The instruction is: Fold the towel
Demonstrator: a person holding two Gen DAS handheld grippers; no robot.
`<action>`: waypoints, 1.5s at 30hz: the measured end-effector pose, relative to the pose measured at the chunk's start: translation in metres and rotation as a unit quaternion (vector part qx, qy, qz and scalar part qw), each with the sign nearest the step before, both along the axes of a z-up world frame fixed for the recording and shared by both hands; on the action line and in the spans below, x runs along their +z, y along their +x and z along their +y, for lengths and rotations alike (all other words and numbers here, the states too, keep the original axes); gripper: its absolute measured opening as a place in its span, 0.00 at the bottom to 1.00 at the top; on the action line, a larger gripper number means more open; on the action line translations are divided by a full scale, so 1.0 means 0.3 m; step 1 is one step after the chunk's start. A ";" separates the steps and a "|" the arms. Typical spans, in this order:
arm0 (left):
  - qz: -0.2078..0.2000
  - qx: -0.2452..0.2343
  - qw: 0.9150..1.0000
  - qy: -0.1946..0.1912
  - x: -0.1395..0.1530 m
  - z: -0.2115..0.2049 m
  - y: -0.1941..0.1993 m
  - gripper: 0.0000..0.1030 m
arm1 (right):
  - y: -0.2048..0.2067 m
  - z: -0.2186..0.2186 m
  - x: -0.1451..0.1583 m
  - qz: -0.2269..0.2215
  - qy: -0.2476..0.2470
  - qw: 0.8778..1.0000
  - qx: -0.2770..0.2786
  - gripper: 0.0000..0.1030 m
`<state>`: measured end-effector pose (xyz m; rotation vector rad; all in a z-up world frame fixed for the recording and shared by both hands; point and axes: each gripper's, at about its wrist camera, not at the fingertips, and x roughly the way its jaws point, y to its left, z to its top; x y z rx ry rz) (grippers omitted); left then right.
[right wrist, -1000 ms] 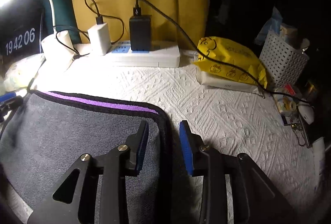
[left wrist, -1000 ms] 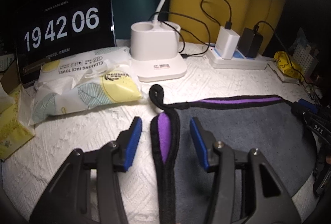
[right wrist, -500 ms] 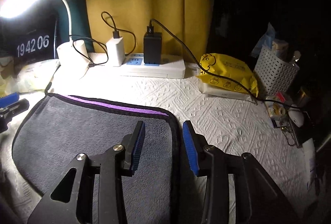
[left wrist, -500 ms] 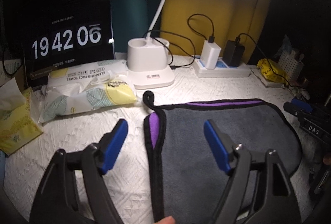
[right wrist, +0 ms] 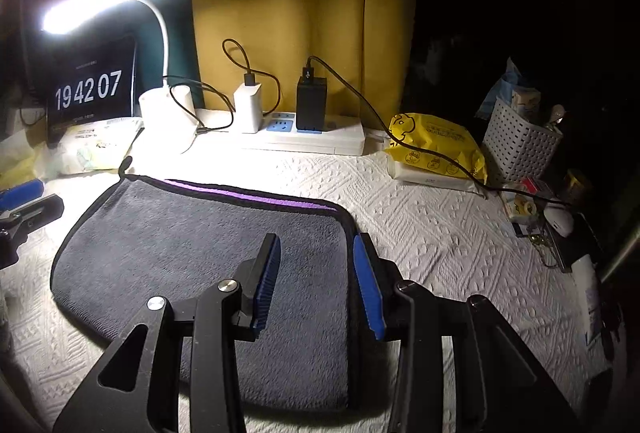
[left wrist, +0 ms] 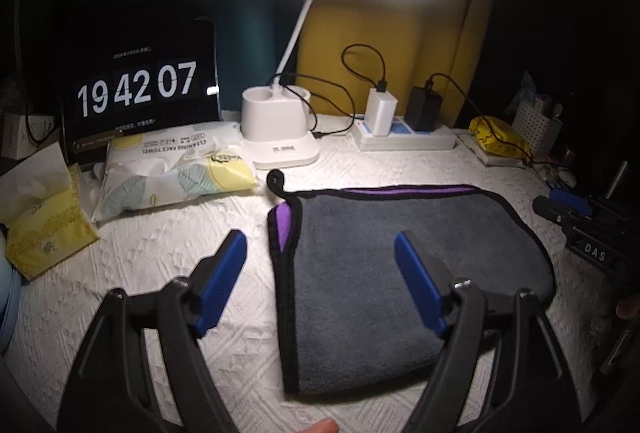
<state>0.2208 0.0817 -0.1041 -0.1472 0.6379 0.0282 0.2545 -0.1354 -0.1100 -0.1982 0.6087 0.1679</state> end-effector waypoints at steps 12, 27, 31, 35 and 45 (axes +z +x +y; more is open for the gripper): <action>-0.019 -0.008 1.000 -0.004 0.041 -0.036 -0.111 0.75 | -0.115 0.000 0.027 -0.012 0.007 1.000 0.004 0.39; -0.037 -0.019 0.999 -0.010 0.067 -0.092 -0.244 0.75 | -0.262 -0.011 0.082 -0.036 0.011 0.999 0.012 0.39; -0.044 -0.023 0.999 -0.008 0.083 -0.104 -0.284 0.75 | -0.298 -0.014 0.099 -0.044 0.014 0.999 0.012 0.39; -0.050 -0.022 0.998 -0.011 0.095 -0.106 -0.322 0.76 | -0.346 -0.016 0.109 -0.050 0.016 0.999 0.013 0.39; -0.058 -0.030 0.998 -0.019 0.091 -0.135 -0.409 0.77 | -0.444 -0.029 0.141 -0.067 0.019 0.997 0.015 0.39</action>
